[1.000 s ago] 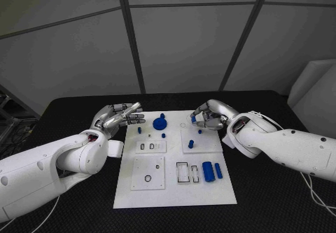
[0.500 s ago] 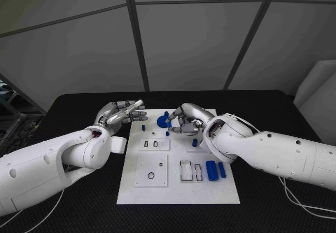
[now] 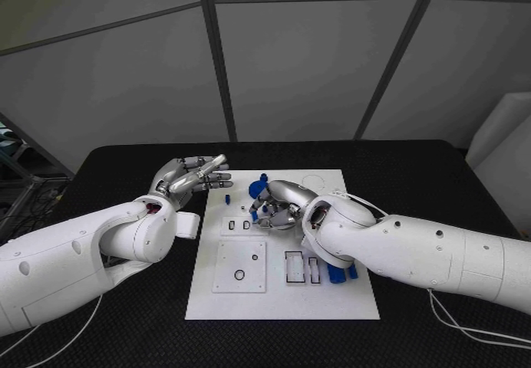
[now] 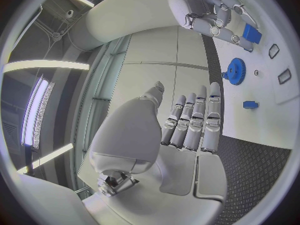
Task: Assemble the parts on the task board
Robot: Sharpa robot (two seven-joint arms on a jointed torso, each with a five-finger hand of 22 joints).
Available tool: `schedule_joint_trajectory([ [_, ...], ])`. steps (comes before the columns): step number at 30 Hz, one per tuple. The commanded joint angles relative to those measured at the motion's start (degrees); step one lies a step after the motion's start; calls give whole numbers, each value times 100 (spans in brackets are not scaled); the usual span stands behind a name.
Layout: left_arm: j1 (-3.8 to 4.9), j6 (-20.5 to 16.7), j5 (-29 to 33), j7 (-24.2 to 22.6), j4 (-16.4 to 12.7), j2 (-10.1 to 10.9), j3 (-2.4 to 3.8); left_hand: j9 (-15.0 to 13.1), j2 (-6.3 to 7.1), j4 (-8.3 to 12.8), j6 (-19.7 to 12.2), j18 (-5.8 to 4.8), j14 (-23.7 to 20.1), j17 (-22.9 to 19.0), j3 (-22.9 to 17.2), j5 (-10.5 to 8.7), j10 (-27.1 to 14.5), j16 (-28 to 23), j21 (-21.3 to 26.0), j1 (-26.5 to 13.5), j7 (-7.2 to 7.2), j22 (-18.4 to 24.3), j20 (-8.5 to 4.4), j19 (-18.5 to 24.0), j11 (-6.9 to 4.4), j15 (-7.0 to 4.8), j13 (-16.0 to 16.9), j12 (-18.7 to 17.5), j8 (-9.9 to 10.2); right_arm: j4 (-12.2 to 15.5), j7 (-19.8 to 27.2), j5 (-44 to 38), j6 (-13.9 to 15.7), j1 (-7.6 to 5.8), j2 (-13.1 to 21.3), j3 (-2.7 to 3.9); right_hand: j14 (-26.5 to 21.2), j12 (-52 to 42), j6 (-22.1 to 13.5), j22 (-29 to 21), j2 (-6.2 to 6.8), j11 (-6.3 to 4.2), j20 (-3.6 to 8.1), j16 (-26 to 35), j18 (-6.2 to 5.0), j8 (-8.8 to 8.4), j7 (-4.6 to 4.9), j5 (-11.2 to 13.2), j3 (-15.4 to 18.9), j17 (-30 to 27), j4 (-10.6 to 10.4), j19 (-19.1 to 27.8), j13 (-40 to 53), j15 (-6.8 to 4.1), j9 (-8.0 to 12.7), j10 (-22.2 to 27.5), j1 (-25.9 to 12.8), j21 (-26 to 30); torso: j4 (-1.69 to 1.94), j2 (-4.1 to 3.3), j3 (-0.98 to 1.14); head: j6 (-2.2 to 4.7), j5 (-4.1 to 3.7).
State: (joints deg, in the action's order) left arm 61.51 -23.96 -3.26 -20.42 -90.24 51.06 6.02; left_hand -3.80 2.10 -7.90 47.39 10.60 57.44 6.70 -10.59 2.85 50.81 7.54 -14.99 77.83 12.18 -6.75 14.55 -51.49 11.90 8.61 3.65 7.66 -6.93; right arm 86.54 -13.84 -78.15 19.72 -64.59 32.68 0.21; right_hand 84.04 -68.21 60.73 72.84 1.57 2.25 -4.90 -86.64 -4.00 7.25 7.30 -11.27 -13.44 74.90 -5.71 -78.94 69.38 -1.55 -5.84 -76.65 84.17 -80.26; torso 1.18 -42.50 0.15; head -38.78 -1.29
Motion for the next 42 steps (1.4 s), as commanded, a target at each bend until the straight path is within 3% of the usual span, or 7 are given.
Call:
schedule_joint_trajectory([
  [1, 11, 45, -39, -52, -2, -5, 5, -4, -3, 34, 15, -29, 27, 9, -12, -3, 5, -39, 21, -7, 246, 9, 16, -3, -12, 29, 2, 27, 7, -35, -155, -208, -226, 16, -54, -2, 467, 19, 30, 2, 15, 14, 13, -8, 27, 23, -2, 15, -64, 933, -58, 2, -3, -5, -39, 43, -63, 23, 1, 1, 5, -8, 9],
  [20, 11, 52, -39, -40, -11, -6, 5, -4, -3, 34, 15, -29, 27, 9, -12, -3, 5, -39, 21, -7, 246, 9, 16, -3, -12, 29, 2, 27, 7, -104, -257, -427, -386, 77, -156, -9, 470, 11, 25, 13, 42, 15, 12, -14, 30, 20, -1, 26, -59, 943, -64, -6, 4, -4, -38, 37, -95, 17, -1, 2, 5, -52, 44],
  [42, 11, 60, -39, -28, -32, -1, 5, -3, -4, 42, 14, -29, 24, 9, -18, -3, 4, -45, 24, -6, 246, 11, 17, -1, -11, 30, 2, 28, 7, -93, -546, -697, -549, 84, -162, -10, 468, 112, -108, -13, 183, 50, -5, -7, 24, -54, 48, 19, -63, 935, -69, 11, -77, 20, -5, 117, -197, 39, 0, 0, 5, -56, 53],
])
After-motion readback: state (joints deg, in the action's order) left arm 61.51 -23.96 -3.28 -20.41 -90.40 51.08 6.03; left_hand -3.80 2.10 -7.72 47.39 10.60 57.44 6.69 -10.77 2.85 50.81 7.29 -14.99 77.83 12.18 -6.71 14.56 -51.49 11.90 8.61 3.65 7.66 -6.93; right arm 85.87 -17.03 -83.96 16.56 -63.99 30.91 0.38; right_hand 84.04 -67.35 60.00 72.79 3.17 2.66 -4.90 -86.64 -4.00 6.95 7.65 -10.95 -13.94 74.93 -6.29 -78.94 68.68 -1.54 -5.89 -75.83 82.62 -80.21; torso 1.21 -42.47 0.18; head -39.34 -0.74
